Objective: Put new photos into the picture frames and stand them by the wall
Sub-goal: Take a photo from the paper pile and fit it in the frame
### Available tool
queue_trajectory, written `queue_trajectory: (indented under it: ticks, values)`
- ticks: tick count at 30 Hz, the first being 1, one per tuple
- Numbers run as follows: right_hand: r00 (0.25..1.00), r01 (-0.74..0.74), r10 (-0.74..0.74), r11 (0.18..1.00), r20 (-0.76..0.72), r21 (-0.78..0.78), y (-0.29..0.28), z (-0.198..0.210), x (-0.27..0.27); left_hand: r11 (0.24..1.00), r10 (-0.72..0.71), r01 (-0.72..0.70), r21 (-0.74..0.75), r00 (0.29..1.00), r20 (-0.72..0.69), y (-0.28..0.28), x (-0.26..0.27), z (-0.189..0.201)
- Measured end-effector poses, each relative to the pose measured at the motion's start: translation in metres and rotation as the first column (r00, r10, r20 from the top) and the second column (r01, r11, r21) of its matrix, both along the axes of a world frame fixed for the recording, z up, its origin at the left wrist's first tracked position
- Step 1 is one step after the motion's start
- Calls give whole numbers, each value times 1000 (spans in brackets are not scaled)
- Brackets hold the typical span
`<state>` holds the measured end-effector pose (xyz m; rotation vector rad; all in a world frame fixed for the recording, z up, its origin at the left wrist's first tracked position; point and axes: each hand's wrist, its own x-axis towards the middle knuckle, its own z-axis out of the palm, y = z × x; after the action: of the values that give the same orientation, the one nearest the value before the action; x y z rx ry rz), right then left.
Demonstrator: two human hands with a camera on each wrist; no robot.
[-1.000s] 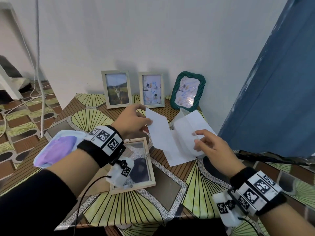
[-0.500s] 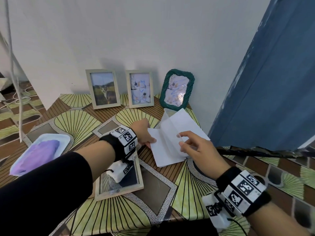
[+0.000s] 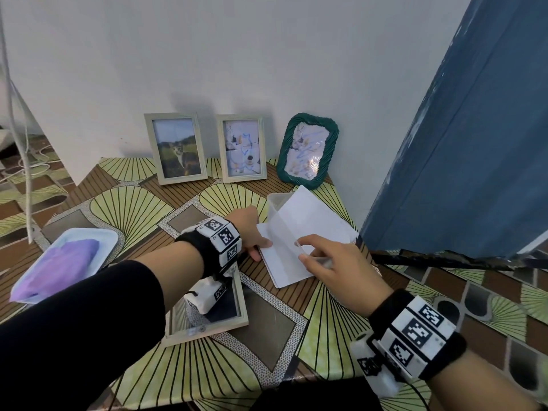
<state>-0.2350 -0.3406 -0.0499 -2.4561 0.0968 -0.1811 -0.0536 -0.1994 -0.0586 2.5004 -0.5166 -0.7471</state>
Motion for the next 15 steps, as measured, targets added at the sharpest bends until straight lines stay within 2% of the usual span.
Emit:
queue_trajectory:
  ticks: [9,13,15]
  values:
    - [1000,-18,16,986,-12,-164,8,-3,-1,997,9,-12,-76,999,-41,24,0,18]
    - [1000,-1,2,991,5,-137,7,-2,-2,982,50,-62,-178,996,-70,30,-4,24]
    - [1000,19,-17,995,21,-98,5,-1,-2,969,70,-108,-221,982,-174,29,-9,25]
